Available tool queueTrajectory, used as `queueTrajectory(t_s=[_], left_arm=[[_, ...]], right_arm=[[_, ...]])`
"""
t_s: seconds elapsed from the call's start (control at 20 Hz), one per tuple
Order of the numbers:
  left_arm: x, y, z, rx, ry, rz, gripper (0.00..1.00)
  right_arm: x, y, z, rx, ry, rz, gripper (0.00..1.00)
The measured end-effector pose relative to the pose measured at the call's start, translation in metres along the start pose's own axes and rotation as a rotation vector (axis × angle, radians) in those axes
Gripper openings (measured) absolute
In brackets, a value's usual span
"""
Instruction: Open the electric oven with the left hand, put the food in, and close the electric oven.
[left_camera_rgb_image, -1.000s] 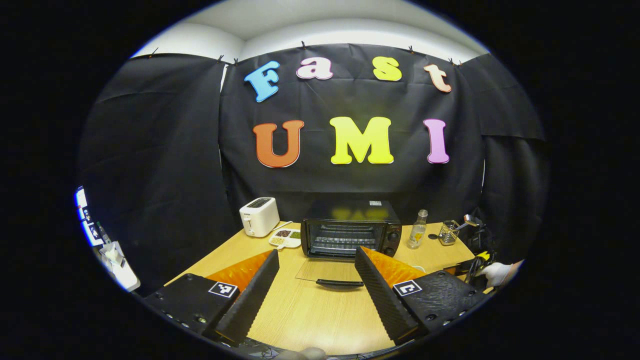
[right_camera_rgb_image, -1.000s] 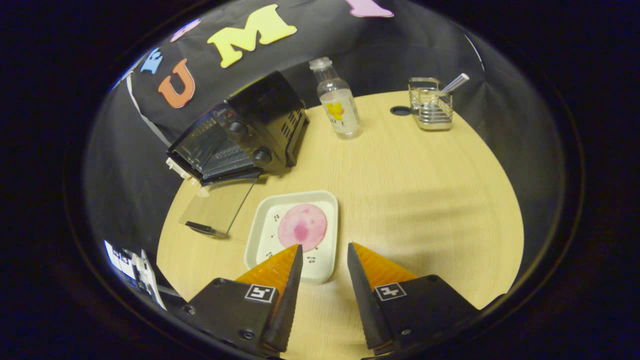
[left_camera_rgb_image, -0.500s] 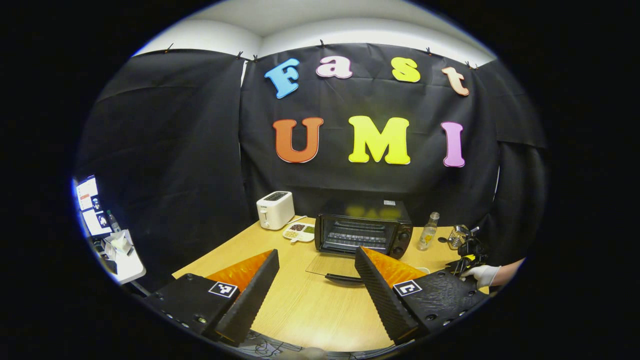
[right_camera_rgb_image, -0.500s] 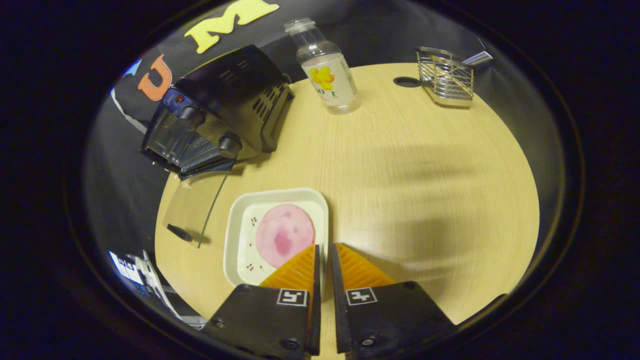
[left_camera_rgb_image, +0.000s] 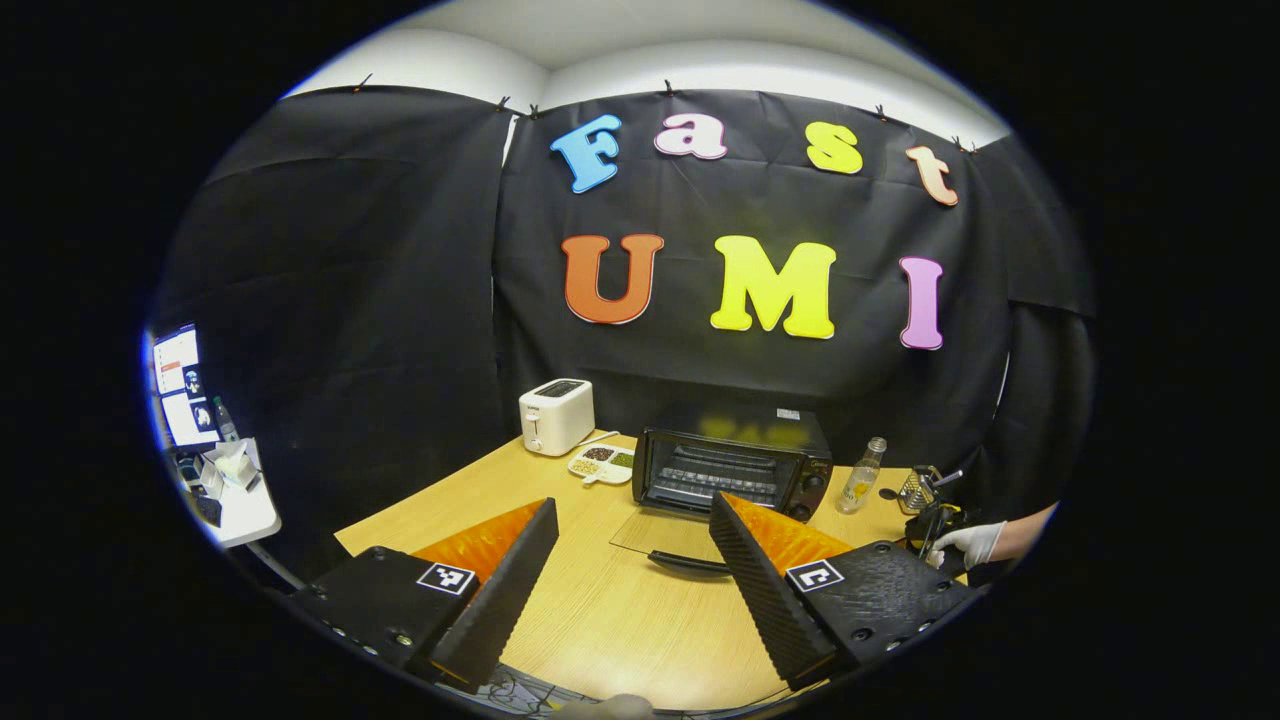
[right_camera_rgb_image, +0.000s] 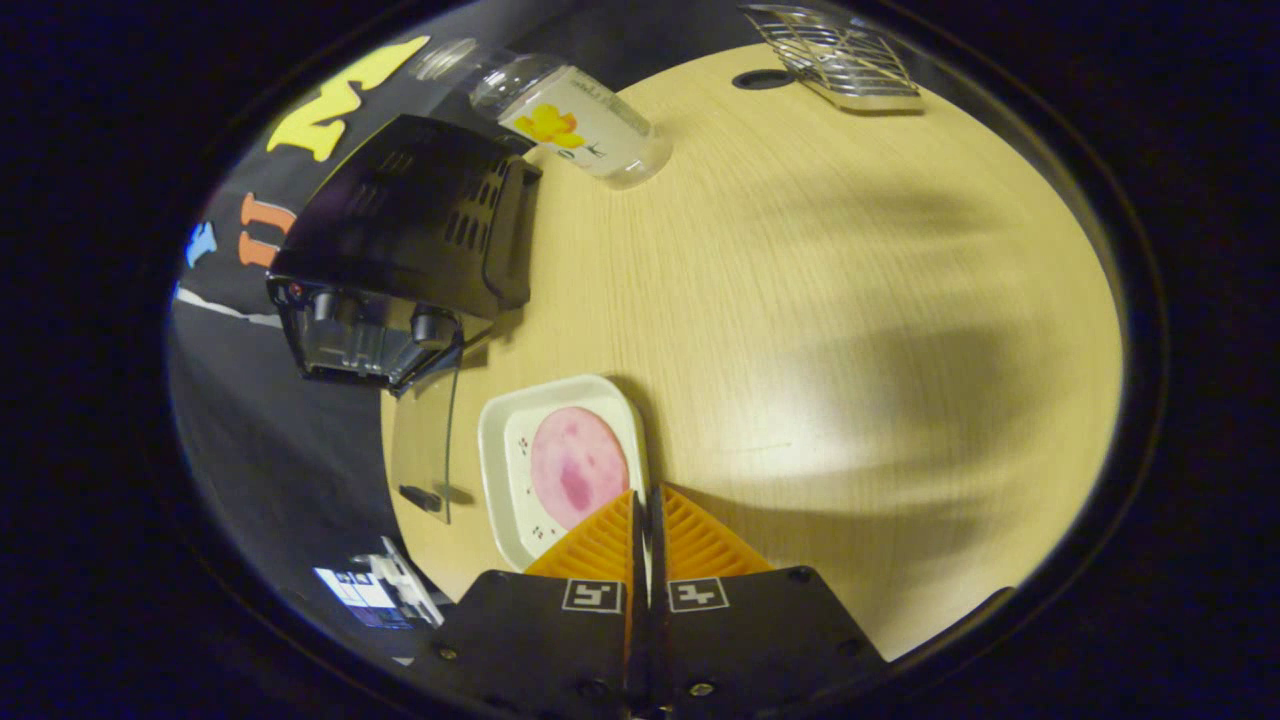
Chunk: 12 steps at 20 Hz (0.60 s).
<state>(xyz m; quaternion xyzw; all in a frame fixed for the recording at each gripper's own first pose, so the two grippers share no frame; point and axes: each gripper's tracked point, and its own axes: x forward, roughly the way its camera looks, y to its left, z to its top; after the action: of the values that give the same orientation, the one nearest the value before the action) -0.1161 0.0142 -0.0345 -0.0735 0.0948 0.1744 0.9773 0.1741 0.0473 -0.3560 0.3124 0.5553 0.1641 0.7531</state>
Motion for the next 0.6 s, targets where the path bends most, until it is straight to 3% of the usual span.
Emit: queueTrajectory(t_s=[0.25, 0.6], left_arm=[[-0.001, 0.004, 0.005, 0.017, -0.003, 0.004, 0.97], [0.02, 0.008, 0.012, 0.039, 0.002, -0.105, 0.97]], right_arm=[[-0.013, 0.008, -0.004, 0.166, -0.092, 0.106, 0.04], [-0.057, 0.018, -0.014, 0.27, -0.27, 0.09, 0.04]])
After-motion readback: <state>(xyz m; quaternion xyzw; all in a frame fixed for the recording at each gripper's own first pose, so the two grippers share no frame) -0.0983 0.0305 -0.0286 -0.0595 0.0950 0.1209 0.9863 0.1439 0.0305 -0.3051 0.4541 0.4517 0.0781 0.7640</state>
